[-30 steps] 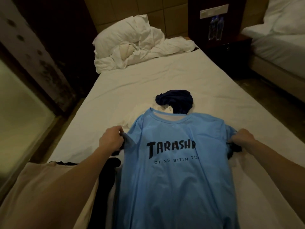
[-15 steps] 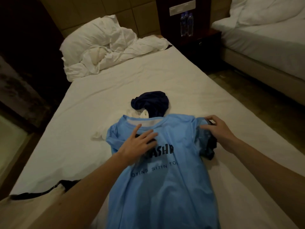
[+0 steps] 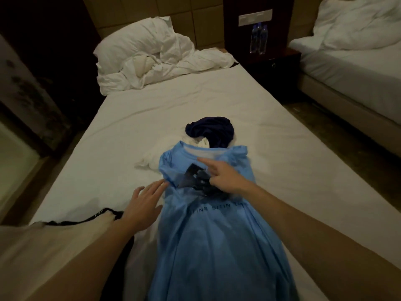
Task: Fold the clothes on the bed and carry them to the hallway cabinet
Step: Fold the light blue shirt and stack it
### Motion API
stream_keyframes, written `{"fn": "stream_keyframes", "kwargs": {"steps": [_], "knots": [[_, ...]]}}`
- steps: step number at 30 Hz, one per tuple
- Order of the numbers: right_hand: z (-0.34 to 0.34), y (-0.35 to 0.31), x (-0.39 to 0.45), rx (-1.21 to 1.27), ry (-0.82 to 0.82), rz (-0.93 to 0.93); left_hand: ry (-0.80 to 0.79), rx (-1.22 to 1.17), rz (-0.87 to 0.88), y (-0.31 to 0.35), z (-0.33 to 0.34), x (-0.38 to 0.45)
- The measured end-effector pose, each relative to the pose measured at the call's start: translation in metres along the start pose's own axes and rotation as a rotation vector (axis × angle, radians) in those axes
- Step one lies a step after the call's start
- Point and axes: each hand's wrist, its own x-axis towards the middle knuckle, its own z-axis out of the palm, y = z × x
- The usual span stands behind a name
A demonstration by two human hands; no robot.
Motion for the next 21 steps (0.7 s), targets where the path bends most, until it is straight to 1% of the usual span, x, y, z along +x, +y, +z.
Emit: {"fn": "stream_keyframes", "kwargs": {"steps": [1, 2, 3, 5, 6, 8, 10, 12, 13, 14, 16, 17, 20, 21], "knots": [[0.011, -0.004, -0.006, 0.035, 0.001, 0.005, -0.054, -0.048, -0.034, 0.0, -0.001, -0.01], [0.02, -0.004, -0.014, 0.051, 0.043, 0.005, -0.103, -0.106, -0.056, 0.003, -0.002, -0.019], [0.027, -0.001, -0.025, 0.038, 0.119, 0.008, -0.138, -0.165, -0.064, 0.007, -0.002, -0.027], [0.036, 0.009, -0.054, -0.08, 0.279, 0.049, -0.219, -0.256, -0.081, 0.021, -0.005, -0.042], [0.041, 0.017, -0.073, -0.125, 0.329, 0.084, -0.262, -0.295, -0.105, 0.03, -0.005, -0.054], [0.047, 0.04, -0.11, -0.169, 0.361, 0.199, -0.337, -0.341, -0.139, 0.051, -0.002, -0.073], [0.06, 0.063, -0.15, -0.314, 0.331, 0.363, -0.389, -0.38, -0.17, 0.07, 0.006, -0.104], [0.073, 0.077, -0.188, -0.465, 0.321, 0.552, -0.384, -0.455, -0.259, 0.084, 0.021, -0.14], [0.08, 0.081, -0.205, -0.479, 0.36, 0.63, -0.355, -0.473, -0.311, 0.091, 0.026, -0.157], [0.087, 0.084, -0.221, -0.445, 0.417, 0.668, -0.316, -0.488, -0.342, 0.097, 0.03, -0.174], [0.099, 0.091, -0.246, -0.322, 0.5, 0.695, -0.285, -0.534, -0.372, 0.107, 0.04, -0.198], [0.104, 0.097, -0.254, -0.273, 0.506, 0.705, -0.281, -0.574, -0.39, 0.113, 0.043, -0.209], [0.116, 0.098, -0.275, -0.278, 0.424, 0.697, -0.235, -0.614, -0.46, 0.137, 0.038, -0.241], [0.121, 0.096, -0.282, -0.281, 0.409, 0.684, -0.267, -0.584, -0.468, 0.143, 0.035, -0.25]]}}
